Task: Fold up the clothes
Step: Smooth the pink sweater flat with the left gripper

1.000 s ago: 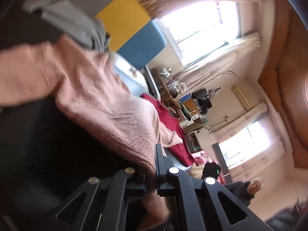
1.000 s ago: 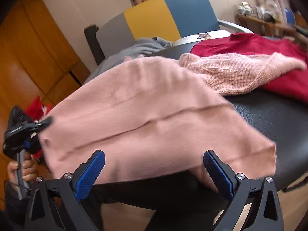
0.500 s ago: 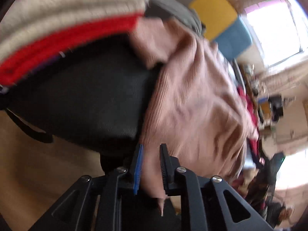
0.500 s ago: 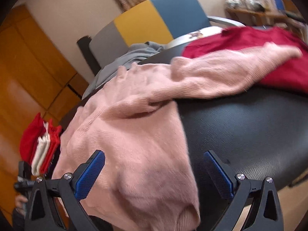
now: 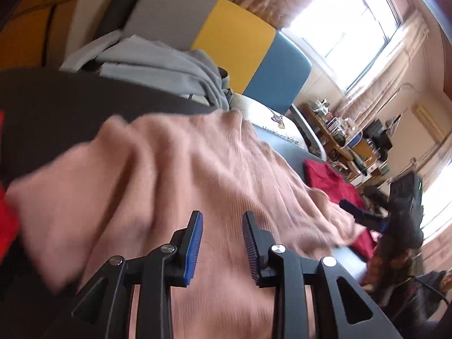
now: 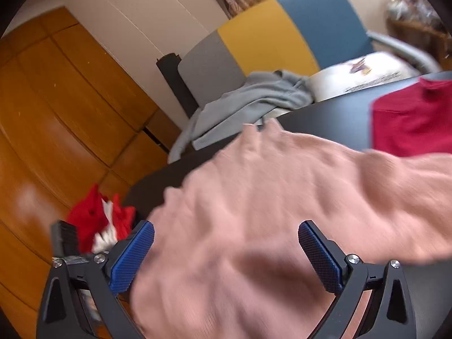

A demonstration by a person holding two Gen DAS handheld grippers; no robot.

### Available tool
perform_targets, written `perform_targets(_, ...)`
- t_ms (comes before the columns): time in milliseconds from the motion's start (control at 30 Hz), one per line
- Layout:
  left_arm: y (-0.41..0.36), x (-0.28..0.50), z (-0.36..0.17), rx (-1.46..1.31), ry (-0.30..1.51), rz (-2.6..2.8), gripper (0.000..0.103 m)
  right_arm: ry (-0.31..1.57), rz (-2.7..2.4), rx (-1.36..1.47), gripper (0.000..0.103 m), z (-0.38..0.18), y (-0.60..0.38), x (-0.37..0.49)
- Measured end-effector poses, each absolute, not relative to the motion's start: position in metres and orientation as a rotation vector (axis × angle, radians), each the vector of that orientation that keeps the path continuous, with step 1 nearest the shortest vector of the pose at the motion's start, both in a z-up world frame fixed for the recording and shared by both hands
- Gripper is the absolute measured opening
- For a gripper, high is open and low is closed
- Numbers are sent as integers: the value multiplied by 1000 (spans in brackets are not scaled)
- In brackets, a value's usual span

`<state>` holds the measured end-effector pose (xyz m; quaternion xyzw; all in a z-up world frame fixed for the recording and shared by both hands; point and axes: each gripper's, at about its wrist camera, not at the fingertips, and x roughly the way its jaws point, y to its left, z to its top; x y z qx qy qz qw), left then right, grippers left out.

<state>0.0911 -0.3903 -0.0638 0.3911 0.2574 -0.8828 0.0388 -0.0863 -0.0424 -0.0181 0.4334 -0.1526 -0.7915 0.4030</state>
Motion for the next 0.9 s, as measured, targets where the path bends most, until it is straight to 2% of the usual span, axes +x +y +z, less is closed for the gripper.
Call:
perform_targets(200,-400,-4,-93,1279,559,-2631,29,-250,-1942,1442,103,-84,-119,-215)
perform_targets(300,-401,-26,-109,1245,359,-2674,29,-62,-2035,1532,103,-123,-141,-259)
perform_targets(333,-400,-30,-115,1221,280,-2699,29,-1,-2083,1479,103,-127,-148,-266)
perform_targets(467,-427,-49,-115,1213,388,-2729,31,331,-2236,1225,103,-135,-182,-280)
perform_targets(500,-435,-54,-115,1208,422,-2738,31,353,-2250,1171,103,-136,-187,-285)
perform_targets(733,-447,-73,-124,1200,488,-2765,31,327,-2267,1121,103,-133,-194,-301)
perform_targets(900,-430,-73,-108,1298,366,-2658,30,345,-2232,1184,103,-126,-200,-290)
